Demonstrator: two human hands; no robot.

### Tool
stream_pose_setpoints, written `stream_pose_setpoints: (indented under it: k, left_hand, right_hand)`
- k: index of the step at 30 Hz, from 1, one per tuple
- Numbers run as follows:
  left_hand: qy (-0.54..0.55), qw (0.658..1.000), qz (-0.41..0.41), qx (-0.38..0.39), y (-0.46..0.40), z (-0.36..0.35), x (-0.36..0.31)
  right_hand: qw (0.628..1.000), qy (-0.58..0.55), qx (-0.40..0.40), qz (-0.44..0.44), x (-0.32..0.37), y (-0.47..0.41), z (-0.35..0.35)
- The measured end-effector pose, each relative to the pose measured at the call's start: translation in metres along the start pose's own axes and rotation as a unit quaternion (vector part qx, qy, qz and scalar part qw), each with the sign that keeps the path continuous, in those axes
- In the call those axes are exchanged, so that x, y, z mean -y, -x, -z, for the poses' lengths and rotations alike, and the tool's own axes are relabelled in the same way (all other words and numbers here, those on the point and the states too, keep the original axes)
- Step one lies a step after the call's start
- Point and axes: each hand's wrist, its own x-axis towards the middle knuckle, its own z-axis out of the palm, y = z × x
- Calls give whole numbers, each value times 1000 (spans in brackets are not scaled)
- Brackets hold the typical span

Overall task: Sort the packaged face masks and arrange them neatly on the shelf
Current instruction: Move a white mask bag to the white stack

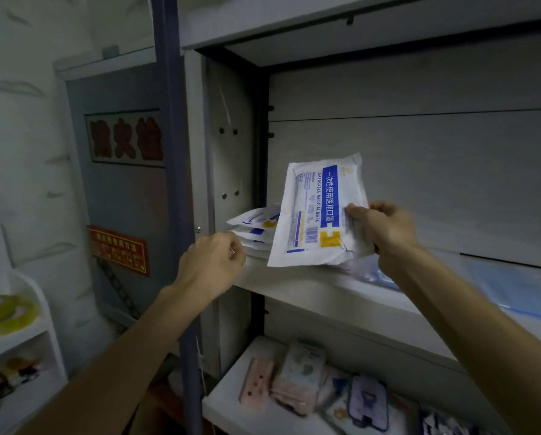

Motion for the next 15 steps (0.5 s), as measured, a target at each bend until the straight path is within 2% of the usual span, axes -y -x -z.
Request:
stream_pose_setpoints:
  k: [4,15]
  left_hand:
    - [26,999,-23,-13,-37,-3,26]
    - [85,989,-120,18,-135,-16,77]
  right_hand:
    - [1000,3,-11,1,-7,-17,-40]
    - [990,17,-141,17,-26,-65,-116]
